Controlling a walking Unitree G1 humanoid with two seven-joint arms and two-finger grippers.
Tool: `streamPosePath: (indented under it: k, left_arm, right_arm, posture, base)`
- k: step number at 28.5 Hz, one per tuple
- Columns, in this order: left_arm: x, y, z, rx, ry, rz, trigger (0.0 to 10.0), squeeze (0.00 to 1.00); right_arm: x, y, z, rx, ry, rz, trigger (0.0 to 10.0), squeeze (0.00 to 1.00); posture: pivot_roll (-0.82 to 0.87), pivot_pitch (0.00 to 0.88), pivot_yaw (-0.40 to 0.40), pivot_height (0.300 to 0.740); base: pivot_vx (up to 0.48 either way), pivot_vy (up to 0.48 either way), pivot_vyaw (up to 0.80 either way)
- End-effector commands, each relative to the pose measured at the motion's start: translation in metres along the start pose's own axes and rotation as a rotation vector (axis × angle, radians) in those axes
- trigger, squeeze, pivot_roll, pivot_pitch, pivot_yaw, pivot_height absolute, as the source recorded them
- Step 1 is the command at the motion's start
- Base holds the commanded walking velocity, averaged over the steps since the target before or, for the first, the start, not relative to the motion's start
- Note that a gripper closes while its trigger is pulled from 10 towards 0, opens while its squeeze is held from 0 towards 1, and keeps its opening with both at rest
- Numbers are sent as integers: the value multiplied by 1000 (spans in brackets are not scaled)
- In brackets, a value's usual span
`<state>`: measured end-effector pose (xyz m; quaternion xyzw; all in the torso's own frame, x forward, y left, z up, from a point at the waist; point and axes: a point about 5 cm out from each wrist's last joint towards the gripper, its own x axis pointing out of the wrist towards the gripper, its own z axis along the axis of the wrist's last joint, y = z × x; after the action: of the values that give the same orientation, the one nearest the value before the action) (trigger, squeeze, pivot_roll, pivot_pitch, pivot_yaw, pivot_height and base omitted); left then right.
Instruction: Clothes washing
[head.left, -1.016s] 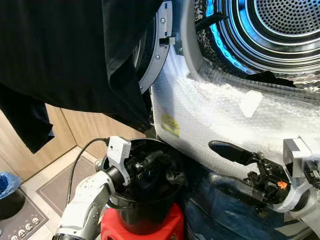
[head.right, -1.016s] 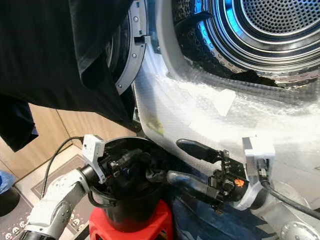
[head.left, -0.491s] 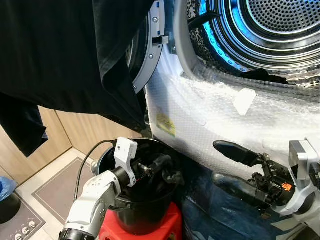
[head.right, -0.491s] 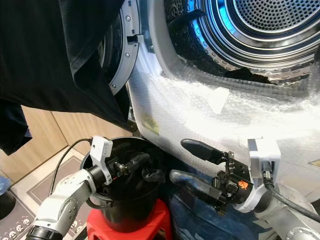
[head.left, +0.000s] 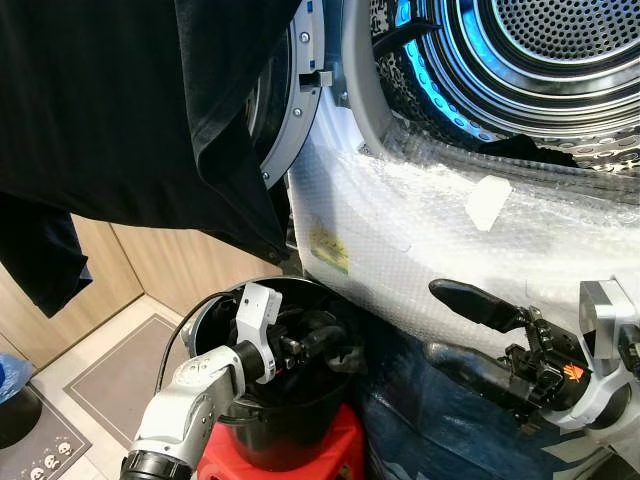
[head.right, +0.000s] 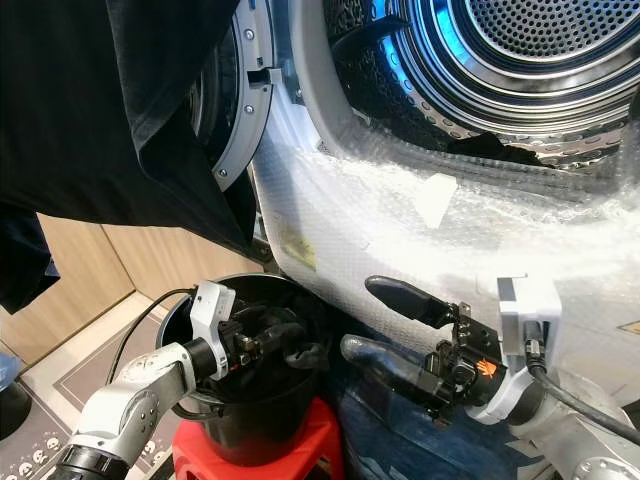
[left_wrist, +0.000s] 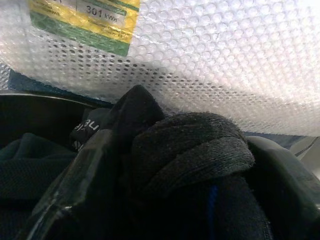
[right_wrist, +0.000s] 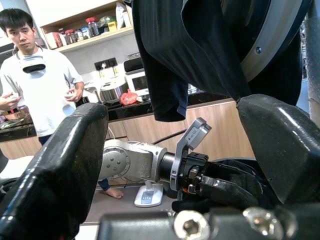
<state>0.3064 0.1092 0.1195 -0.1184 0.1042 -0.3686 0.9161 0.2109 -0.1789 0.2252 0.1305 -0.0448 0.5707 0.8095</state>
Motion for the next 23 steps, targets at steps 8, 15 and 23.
streamPosePath:
  k: [8,15,23]
  left_arm:
    - [-2,-3,10,9,-17,-39,0,0]
    - [-3,-4,11,7,-22,-44,0,0]
    - [-12,-16,14,24,-63,-67,0,0]
  right_arm:
    - [4,5,4,-35,-20,23,10000,0]
    - [5,4,4,-35,-26,29,10000,0]
    - [8,-2,5,-32,-39,40,10000,0]
  posture:
    - [-157,28,73,740]
    - [-149,28,70,740]
    - [-110,28,55,740]
  base:
    - [0,0,0]
    - [0,0,0]
    - [0,0,0]
